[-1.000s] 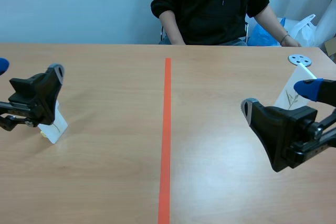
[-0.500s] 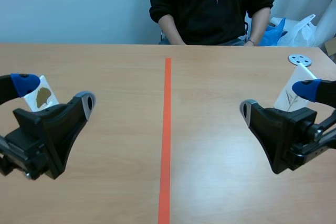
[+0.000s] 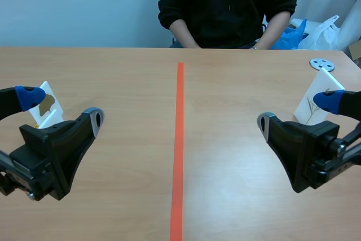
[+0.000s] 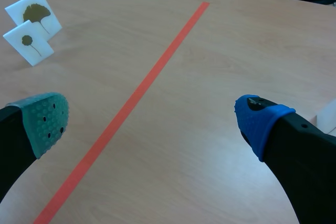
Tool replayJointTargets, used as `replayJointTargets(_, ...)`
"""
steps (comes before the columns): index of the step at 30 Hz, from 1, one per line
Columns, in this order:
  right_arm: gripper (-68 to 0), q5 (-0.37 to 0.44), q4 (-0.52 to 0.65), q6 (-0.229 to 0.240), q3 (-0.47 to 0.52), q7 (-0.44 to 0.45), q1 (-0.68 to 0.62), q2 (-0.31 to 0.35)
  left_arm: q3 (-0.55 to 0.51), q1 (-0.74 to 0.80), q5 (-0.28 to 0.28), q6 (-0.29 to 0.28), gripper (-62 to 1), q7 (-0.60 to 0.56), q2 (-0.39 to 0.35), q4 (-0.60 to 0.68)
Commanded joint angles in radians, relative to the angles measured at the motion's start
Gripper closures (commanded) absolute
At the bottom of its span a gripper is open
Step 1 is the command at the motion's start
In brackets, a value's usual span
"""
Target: Sort the leaf by its shape. The table is split by an orange tape line. A compound leaf with several leaflets goes to the left side, a simple leaf with one blade goes to the right side. Return to the home posture when a red brick is placed on the table.
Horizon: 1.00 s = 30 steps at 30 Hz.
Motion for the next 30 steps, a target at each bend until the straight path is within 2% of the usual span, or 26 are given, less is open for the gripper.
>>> replayJointTargets(1, -67.9, 0.013, 0.002, 0.003, 0.005, 0.015, 0.001, 0.006, 0.007, -0.004, -0.005, 0.001, -62.3, -0.013, 0.003, 0.003)
replayJointTargets(30, -67.9, 0.01, 0.001, 0.003, 0.003, 0.011, 0.001, 0.006, 0.007, -0.005, -0.005, -0.007, -62.3, -0.013, 0.002, 0.003)
